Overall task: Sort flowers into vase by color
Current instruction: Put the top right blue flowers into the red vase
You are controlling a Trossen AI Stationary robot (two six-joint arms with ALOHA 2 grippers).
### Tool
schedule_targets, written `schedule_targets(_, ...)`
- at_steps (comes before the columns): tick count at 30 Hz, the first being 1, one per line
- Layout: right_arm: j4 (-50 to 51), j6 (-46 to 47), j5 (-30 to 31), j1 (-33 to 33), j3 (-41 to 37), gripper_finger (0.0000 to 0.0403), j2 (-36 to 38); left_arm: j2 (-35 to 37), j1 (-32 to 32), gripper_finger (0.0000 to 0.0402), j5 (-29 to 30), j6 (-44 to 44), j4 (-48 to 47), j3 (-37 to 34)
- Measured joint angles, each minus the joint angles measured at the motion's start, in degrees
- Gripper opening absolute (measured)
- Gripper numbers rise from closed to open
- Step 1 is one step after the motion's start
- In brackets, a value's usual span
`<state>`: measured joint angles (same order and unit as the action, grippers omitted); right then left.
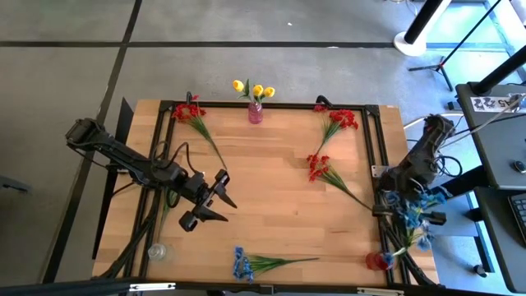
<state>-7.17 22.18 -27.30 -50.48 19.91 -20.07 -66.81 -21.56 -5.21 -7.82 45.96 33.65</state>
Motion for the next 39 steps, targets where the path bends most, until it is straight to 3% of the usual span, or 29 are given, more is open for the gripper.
schedule_targets(3, 3.50, -1.84, 2.55, -0.97, 0.40, 0.0003, -0.07, 0.00, 0.00, 0.0187, 0.00, 0.88, 0.00, 0.00)
schedule_targets(12, 8.16, -4.42, 1.29, -0.91, 6.19, 0.0003, 0.00, 0.00, 0.07, 0.0187, 0.02, 0.92, 0.66, 0.00)
schedule_targets(18, 15.03, -8.10, 5.09, -0.91, 6.20, 0.0005, -0.27, 0.00, 0.07, 0.0187, 0.00, 2.36, 0.63, 0.00)
schedule_targets(23, 16.36, -10.38, 0.48, -0.91, 6.20, 0.0009, -0.38, 0.00, 0.07, 0.0187, 0.00, 2.41, 0.20, 0.00)
schedule_targets(27, 19.61, -10.55, 1.63, -0.91, 6.20, 0.0042, -1.55, 0.00, 0.07, 0.0187, 0.00, 2.36, 0.16, 0.00)
schedule_targets(34, 22.19, -12.70, 4.70, -0.91, 6.31, 0.0146, -4.47, 0.00, 0.07, 0.0187, 0.00, 1.97, -0.34, 0.00)
schedule_targets(39, 37.78, -10.10, 4.71, -0.91, 11.11, 0.0221, -4.44, 0.02, 0.50, 0.0187, -0.52, -1.11, -2.83, 0.00)
